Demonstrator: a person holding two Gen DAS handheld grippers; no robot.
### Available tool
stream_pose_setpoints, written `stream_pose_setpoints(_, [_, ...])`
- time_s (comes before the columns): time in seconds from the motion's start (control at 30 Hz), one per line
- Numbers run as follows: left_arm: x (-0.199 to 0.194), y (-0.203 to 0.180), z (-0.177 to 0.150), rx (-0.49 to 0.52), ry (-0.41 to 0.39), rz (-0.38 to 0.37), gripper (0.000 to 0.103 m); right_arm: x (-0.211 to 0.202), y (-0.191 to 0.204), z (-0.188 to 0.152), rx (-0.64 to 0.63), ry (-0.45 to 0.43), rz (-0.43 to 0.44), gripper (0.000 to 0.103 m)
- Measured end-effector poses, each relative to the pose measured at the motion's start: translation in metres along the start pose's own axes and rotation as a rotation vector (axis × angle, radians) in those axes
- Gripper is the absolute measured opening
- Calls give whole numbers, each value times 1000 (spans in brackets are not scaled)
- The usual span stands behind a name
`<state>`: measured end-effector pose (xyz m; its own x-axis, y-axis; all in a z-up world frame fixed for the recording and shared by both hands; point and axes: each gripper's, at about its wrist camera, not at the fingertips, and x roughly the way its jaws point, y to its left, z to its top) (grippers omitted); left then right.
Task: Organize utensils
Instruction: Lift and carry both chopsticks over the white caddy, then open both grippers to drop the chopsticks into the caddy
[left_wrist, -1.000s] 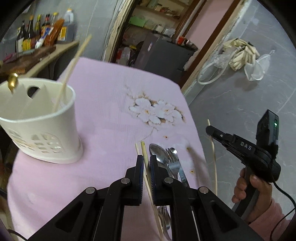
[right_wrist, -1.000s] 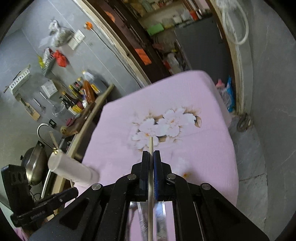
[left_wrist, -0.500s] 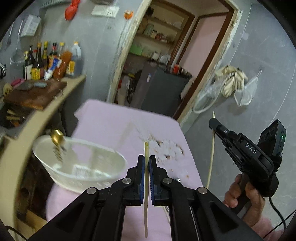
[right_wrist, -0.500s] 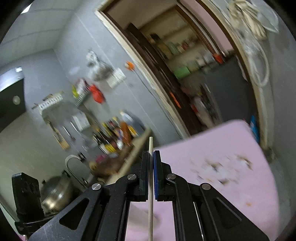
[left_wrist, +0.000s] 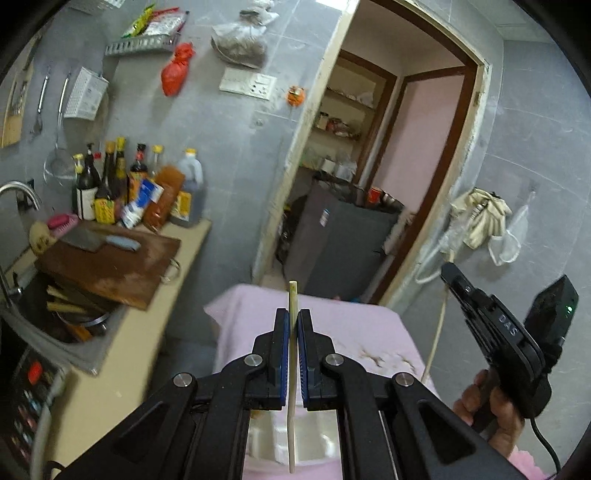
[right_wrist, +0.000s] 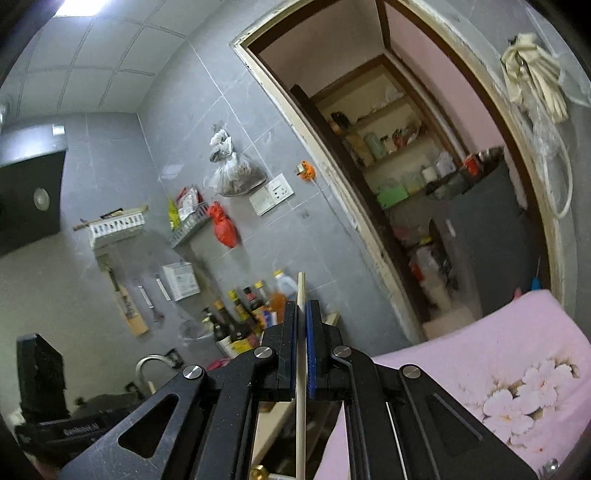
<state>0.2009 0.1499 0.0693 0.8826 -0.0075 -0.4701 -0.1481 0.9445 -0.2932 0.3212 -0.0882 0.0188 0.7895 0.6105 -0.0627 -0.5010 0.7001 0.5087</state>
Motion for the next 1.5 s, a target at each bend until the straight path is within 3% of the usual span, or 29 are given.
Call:
stream_pose_setpoints(0.23, [25,26,3,21,-16,-2,5,21,7,-24,-37,-16,-112,4])
stream_pose_setpoints(0.43, [45,29,-13,48,-12,-1,5,28,3,-45,-87,42,-171,4])
stream_pose_setpoints(0.67, [52,29,-27,62,-32,7,5,27,-3,-57,-106,84,-198,4])
stream_pose_setpoints(0.8, [54,32,-35,52,-56,-27,5,29,-7,-64,-106,100,-210,4])
stream_pose_setpoints(1.17, [54,32,-53,94,-21,3,5,28,-8,-76,-101,123,-207,5])
stream_pose_setpoints(1.27, [55,32,-52,88,7,14,5,28,-7,-77,-113,142,-215,14])
stream_pose_setpoints(1.33, [57,34,-52,79,29,14,5,27,-7,-77,-117,153,-206,28])
stream_pose_setpoints(1.5, [56,32,-53,68,49,24,7,19,-7,-73,-122,159,-188,32])
